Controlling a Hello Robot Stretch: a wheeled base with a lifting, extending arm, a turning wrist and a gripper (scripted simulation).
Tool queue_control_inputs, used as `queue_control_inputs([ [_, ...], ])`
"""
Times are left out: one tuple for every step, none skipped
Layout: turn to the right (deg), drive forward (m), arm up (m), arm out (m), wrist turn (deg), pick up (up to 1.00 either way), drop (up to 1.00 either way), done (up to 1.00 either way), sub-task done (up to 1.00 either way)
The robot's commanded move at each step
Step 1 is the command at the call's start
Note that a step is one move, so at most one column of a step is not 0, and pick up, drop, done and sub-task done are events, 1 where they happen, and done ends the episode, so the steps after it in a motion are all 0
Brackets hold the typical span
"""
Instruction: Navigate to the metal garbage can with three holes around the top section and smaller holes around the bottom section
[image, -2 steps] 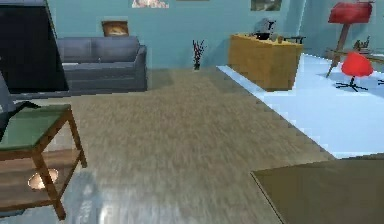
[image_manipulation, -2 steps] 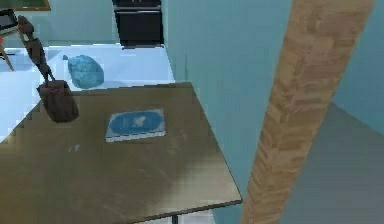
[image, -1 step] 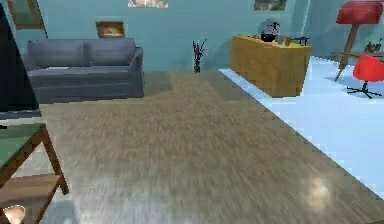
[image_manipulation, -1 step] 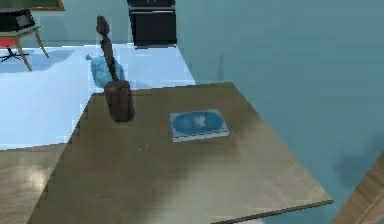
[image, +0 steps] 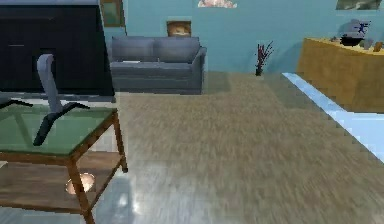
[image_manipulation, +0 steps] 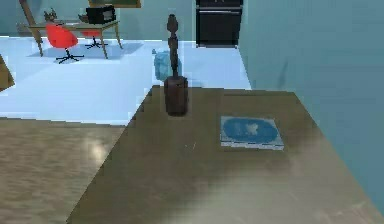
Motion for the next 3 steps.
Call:
queue_control_inputs([
  [-3.0,0.00,0.00,0.00,0.0,0.00,0.00,0.00,0.00],
  [0.0,1.00,0.00,0.00,0.0,0.00,0.00,0.00,0.00],
  [0.0,0.85,0.00,0.00,0.0,0.00,0.00,0.00,0.00],
])
